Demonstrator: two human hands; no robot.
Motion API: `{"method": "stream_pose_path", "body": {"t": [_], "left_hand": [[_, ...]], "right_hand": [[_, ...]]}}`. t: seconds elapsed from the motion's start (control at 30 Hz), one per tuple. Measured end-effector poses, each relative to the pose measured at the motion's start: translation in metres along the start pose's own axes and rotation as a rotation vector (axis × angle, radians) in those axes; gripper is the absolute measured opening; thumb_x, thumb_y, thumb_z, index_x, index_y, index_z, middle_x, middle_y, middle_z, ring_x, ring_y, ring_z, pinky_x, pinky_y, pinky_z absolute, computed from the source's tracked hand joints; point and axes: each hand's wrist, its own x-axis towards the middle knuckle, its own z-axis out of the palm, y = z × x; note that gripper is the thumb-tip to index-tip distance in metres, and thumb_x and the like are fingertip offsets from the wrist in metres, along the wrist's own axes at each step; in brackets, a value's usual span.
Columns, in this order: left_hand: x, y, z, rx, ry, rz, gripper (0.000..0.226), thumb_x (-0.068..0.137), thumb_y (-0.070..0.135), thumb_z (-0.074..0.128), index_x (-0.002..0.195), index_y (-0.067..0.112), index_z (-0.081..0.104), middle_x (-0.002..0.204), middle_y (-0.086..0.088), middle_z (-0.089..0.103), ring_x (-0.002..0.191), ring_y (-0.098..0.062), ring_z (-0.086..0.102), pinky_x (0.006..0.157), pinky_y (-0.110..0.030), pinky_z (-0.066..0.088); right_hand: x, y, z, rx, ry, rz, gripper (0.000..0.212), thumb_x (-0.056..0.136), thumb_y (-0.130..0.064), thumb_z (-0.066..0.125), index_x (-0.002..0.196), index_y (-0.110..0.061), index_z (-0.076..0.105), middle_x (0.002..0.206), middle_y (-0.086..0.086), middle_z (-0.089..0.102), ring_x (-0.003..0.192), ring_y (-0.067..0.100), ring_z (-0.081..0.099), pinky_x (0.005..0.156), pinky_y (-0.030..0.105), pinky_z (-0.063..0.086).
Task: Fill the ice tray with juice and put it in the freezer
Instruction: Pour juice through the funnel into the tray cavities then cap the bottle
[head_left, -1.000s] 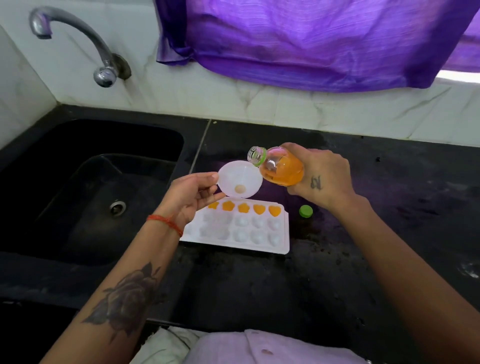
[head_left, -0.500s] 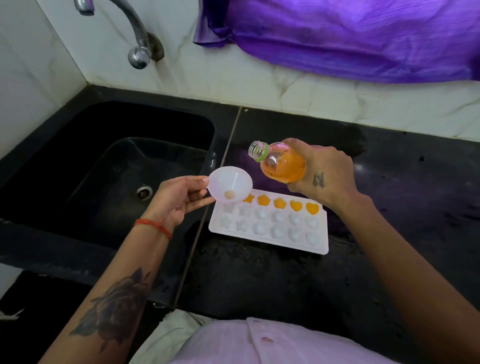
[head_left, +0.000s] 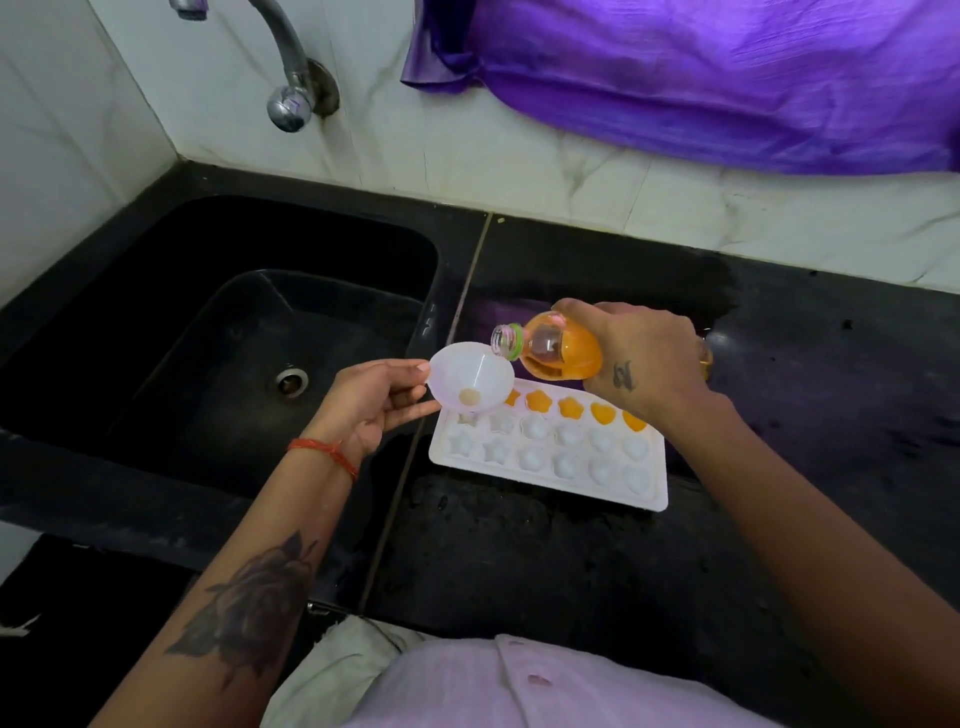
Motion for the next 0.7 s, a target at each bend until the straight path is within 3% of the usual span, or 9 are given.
{"method": "stream_pose_path", "body": {"t": [0.2, 0.33, 0.53, 0.7], "left_hand": [[-0.0004, -0.001, -0.0013, -0.008, -0.001, -0.012, 0.011, 0.082, -0.001, 0.064, 0.092, 0.001, 0.068, 0.063, -0.003, 0.07, 0.049, -0.005, 0.062, 0.051, -0.027, 0.057], [-0.0005, -0.0017, -0.0021, -0.008, 0.0, -0.013, 0.01, 0.082, -0.001, 0.064, 0.091, 0.002, 0.068, 0.077, -0.008, 0.07, 0.054, -0.007, 0.062, 0.051, -0.027, 0.057], [-0.0007, -0.0033, -0.0019, -0.02, -0.013, -0.016, 0.009, 0.082, -0.001, 0.063, 0.089, 0.002, 0.068, 0.079, -0.009, 0.069, 0.049, -0.005, 0.061, 0.05, -0.027, 0.057], [-0.0007, -0.004, -0.0023, -0.017, -0.024, -0.014, 0.014, 0.082, -0.002, 0.063, 0.096, -0.001, 0.067, 0.082, -0.01, 0.068, 0.049, -0.005, 0.061, 0.052, -0.028, 0.058]], "right_hand": [[0.003, 0.0004, 0.0053, -0.07, -0.027, -0.004, 0.065, 0.077, -0.031, 0.072, 0.133, -0.037, 0.038, 0.107, -0.002, 0.067, 0.092, 0.024, 0.064, 0.061, 0.024, 0.037], [0.0039, 0.0009, 0.0071, -0.088, -0.035, 0.003, 0.064, 0.078, -0.03, 0.072, 0.133, -0.036, 0.039, 0.106, -0.001, 0.067, 0.092, 0.025, 0.064, 0.061, 0.024, 0.038], [0.0037, 0.0004, 0.0074, -0.107, -0.045, -0.01, 0.063, 0.079, -0.029, 0.07, 0.133, -0.036, 0.039, 0.106, -0.001, 0.067, 0.091, 0.025, 0.064, 0.063, 0.028, 0.046], [0.0034, -0.0002, 0.0067, -0.113, -0.05, -0.011, 0.062, 0.079, -0.028, 0.07, 0.132, -0.036, 0.039, 0.105, -0.001, 0.066, 0.091, 0.025, 0.063, 0.062, 0.027, 0.043]]}}
